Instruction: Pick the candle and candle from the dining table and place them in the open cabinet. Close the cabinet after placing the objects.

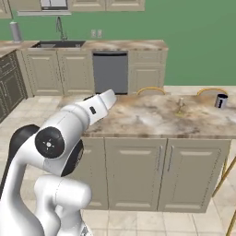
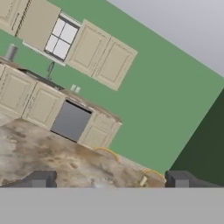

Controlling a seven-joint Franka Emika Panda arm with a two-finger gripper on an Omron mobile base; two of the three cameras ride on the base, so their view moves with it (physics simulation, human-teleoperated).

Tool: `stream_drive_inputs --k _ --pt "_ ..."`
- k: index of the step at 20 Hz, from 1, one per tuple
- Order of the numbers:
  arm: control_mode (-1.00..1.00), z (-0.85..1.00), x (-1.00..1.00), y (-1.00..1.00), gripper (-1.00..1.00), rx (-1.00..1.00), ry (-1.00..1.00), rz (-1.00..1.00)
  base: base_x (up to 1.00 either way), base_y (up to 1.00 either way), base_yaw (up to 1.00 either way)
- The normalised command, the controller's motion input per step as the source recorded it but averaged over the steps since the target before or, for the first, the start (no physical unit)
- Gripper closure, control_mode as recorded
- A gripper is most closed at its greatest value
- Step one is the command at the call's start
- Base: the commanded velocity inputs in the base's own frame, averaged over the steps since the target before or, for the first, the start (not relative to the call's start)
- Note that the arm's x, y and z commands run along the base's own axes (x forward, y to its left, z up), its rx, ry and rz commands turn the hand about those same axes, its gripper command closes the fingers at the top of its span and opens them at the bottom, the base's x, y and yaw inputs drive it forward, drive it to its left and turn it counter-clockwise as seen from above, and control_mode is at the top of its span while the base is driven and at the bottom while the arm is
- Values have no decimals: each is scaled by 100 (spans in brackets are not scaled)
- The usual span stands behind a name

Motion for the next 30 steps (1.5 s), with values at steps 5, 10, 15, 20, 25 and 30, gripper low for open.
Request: stream_drive_inputs --k 5,10,15,20,25,30 --pt "100 0 0 0 -100 0 0 0 16 -82 0" --pt "100 0 0 0 -100 0 0 0 40 -58 3" --pt "100 0 0 0 -100 0 0 0 59 -40 11" --pt "100 0 0 0 -100 0 0 0 82 -26 20" --pt "100 0 0 0 -100 0 0 0 75 -35 24" --pt "100 0 0 0 -100 0 0 0 50 -42 22"
